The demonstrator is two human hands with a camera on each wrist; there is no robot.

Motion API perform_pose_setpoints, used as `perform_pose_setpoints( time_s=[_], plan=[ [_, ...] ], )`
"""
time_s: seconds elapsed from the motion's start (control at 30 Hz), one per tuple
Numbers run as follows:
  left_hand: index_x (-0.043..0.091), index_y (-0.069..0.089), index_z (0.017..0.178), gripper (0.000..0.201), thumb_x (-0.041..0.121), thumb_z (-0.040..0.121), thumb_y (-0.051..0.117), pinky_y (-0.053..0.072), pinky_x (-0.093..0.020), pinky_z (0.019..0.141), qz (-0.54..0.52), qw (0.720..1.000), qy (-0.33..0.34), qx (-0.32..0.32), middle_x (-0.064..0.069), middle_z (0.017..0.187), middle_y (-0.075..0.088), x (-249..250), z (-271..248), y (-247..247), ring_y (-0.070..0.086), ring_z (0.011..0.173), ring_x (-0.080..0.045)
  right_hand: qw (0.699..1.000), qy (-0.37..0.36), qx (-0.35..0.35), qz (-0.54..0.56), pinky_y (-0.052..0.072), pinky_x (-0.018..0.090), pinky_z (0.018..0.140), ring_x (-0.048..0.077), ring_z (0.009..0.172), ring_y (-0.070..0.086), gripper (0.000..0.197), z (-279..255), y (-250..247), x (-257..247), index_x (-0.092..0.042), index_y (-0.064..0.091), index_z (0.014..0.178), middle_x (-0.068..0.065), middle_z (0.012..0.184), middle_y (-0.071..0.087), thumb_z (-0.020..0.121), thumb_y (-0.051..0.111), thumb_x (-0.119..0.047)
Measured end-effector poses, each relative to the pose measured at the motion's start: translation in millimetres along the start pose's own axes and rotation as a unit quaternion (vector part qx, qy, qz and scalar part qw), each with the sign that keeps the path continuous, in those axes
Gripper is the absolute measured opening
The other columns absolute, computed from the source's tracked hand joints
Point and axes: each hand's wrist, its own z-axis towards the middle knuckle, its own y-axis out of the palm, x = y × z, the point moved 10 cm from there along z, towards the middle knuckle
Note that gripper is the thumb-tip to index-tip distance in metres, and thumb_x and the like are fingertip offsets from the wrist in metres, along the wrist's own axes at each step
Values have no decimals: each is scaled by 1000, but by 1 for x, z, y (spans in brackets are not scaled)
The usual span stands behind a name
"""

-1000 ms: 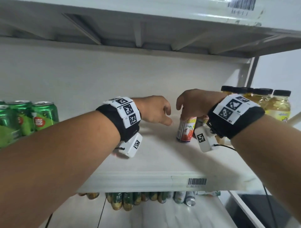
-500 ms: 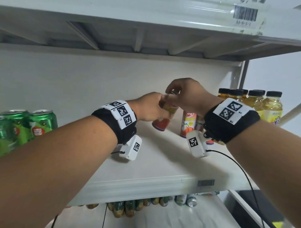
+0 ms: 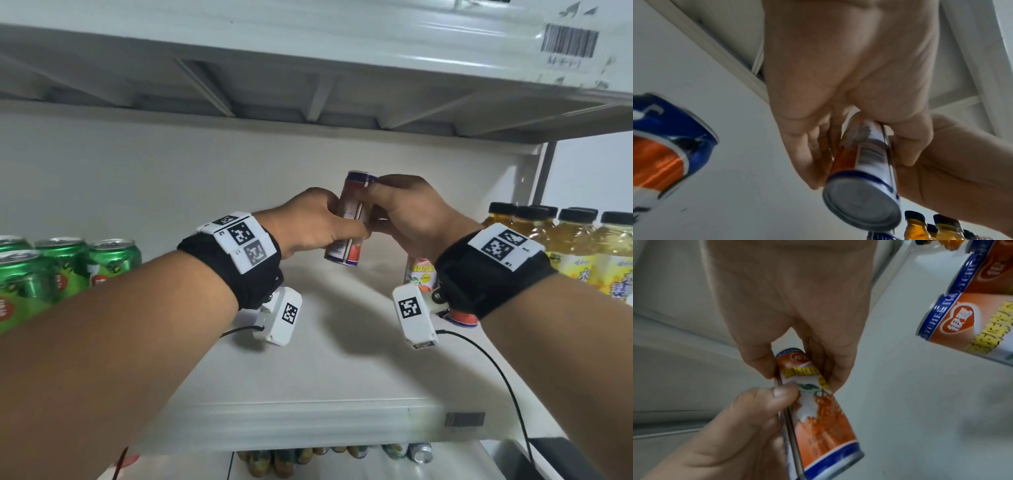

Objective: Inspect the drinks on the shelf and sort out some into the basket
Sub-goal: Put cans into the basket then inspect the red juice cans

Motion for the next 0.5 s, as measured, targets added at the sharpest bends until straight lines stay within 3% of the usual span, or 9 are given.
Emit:
perform_pose_setpoints(
  time_s=[0.1, 0.23, 0.33, 0.4, 0.5],
  plan=[
    [5, 77, 93, 34, 27, 74, 93, 66, -46, 80, 15, 1000, 12, 2, -17, 91, 79, 1, 4, -3, 74, 77, -20, 999, -13, -16, -36, 61, 43, 79, 39, 96, 74, 27, 6, 1, -1, 10, 65, 118, 30, 112, 73, 97, 64, -6],
    [9, 76, 94, 40, 32, 71, 99, 67, -44, 85, 77, 997, 4, 14, -13, 96, 79, -2, 9, 5, 78, 89, -28, 980, -44, 6, -193, 62, 53, 87, 39, 102, 73, 38, 14, -9, -7, -3, 71, 113, 22, 110, 74, 85, 86, -25],
    [9, 76, 90, 36, 29, 71, 99, 67, -45, 87, 73, 997, -6, 12, -9, 89, 78, -5, 14, 14, 77, 86, -26, 958, -42, 0, -284, 63, 48, 84, 34, 91, 75, 44, 18, -18, -6, -10, 72, 109, 13, 99, 77, 78, 92, -34],
    [12, 74, 83, 33, 29, 68, 98, 65, -41, 77, 76, 997, -4, 16, -1, 78, 73, -3, 18, 19, 72, 77, -21, 935, -42, -27, -350, 62, 43, 81, 28, 86, 75, 43, 19, -19, -2, -14, 74, 107, 7, 95, 78, 77, 91, -40],
    [16, 72, 82, 36, 33, 65, 98, 57, -30, 64, 107, 994, -21, 6, 1, 79, 73, -7, 24, 32, 70, 76, -18, 893, -58, -37, -444, 51, 29, 69, 12, 83, 67, 33, 22, -26, 3, -22, 76, 100, -4, 96, 73, 84, 80, -51]
  ],
)
